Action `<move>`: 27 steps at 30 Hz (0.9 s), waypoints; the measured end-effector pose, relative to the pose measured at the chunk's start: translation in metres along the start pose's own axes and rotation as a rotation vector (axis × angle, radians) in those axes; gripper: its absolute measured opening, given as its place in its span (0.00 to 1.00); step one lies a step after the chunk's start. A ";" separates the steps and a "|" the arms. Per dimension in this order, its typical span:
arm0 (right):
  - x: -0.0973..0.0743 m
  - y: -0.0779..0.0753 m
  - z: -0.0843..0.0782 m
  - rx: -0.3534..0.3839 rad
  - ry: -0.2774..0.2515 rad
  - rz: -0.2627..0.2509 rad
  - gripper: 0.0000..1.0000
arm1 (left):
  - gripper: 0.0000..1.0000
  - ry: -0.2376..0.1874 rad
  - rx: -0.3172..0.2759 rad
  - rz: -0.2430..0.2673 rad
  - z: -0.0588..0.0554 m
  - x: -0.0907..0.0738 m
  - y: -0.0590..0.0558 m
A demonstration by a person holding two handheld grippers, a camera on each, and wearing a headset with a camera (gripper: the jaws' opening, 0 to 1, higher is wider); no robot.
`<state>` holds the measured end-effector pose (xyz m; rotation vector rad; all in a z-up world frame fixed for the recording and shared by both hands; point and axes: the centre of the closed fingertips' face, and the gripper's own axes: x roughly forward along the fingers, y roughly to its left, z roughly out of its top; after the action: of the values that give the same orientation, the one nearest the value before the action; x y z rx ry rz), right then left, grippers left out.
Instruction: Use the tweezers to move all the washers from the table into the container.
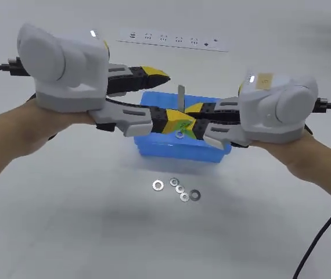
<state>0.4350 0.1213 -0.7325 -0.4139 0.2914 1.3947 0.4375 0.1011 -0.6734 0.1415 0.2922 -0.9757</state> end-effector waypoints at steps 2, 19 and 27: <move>0.000 0.001 0.000 -0.004 -0.001 0.005 0.08 | 0.46 0.003 0.013 -0.024 0.002 0.002 -0.002; -0.001 0.006 0.002 -0.028 -0.004 0.029 0.08 | 0.09 0.056 0.073 -0.120 0.006 0.005 -0.019; -0.001 0.007 0.002 -0.044 0.008 0.028 0.08 | 0.07 0.087 0.171 -0.130 0.006 0.004 -0.022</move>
<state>0.4279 0.1221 -0.7315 -0.4535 0.2738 1.4295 0.4223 0.0838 -0.6692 0.3243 0.3001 -1.1249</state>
